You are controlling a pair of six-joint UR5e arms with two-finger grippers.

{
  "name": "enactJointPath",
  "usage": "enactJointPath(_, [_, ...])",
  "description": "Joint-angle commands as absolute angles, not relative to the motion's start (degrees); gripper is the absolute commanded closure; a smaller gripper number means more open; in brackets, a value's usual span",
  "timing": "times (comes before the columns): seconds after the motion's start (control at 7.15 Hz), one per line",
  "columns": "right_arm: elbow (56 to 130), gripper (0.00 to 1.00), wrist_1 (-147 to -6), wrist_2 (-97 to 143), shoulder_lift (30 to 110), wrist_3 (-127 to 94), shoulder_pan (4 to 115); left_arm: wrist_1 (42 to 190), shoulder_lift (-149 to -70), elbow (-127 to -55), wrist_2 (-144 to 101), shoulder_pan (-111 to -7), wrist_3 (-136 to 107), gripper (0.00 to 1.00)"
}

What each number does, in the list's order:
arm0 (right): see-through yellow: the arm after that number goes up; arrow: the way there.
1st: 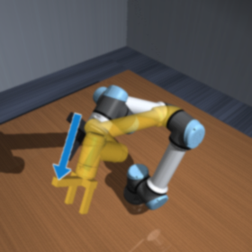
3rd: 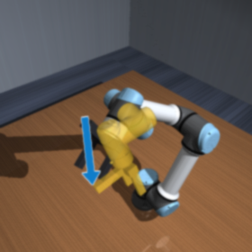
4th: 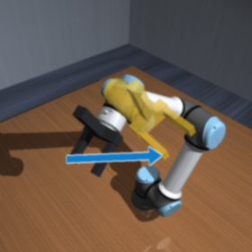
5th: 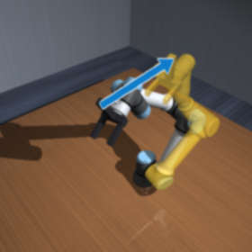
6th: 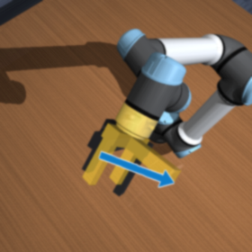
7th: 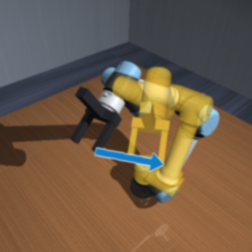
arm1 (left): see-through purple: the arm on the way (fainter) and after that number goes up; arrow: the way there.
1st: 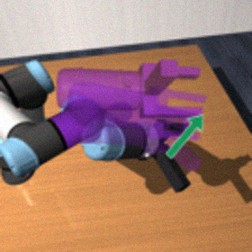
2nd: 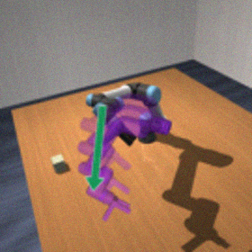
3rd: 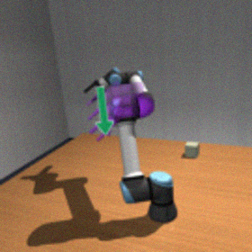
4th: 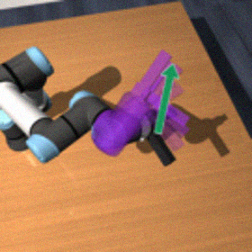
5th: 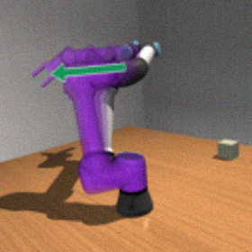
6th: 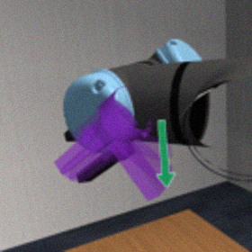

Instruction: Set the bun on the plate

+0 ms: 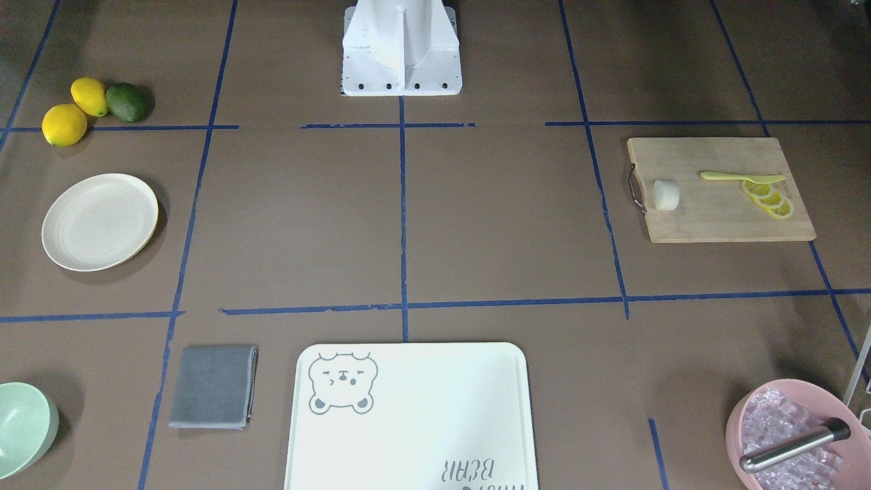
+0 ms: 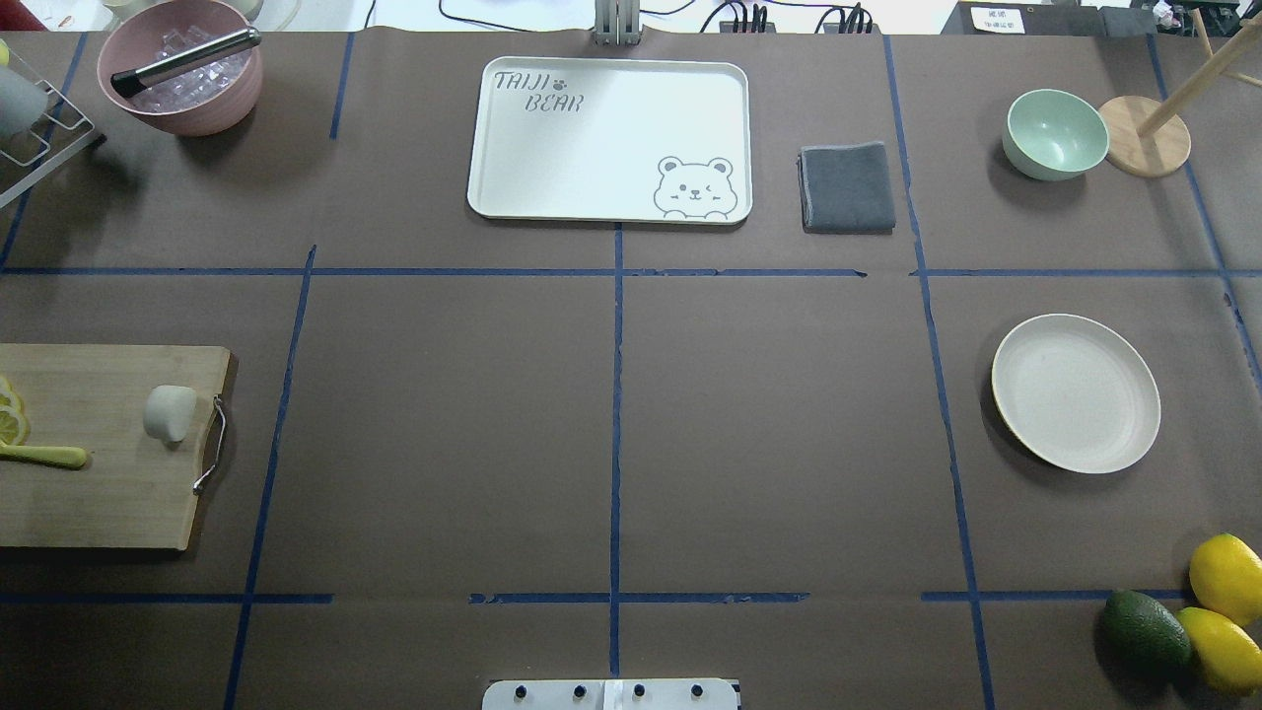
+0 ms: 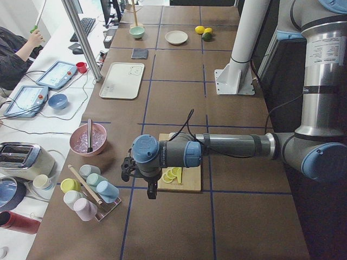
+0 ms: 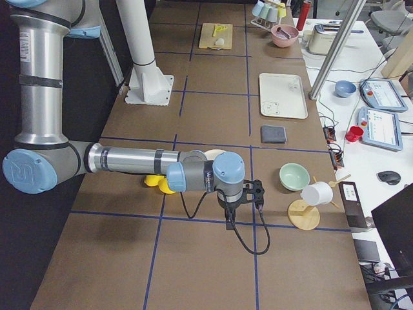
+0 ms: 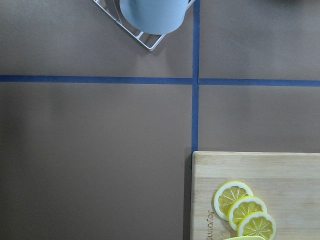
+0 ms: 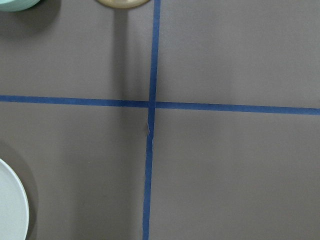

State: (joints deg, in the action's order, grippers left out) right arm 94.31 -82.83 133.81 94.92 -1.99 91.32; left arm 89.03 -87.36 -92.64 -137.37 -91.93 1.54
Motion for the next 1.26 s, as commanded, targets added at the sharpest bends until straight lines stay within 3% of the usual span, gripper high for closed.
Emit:
enactJointPath(0.0, [94.39,0.0,-82.88,133.77,94.75,-2.28,91.32,89.03,-87.36,-92.64,-137.37,-91.93,1.58,0.0])
enactJointPath(0.7, [96.58,0.0,-82.09,134.29,94.48,-7.38,88.7,89.03,-87.36,-92.9,-137.46,-91.93,1.49,0.0])
enactJointPath(1.12, [98.7,0.0,-70.21,132.11,94.92,-28.46,76.51,89.03,-87.36,-93.34,-137.37,-91.93,1.41,0.0])
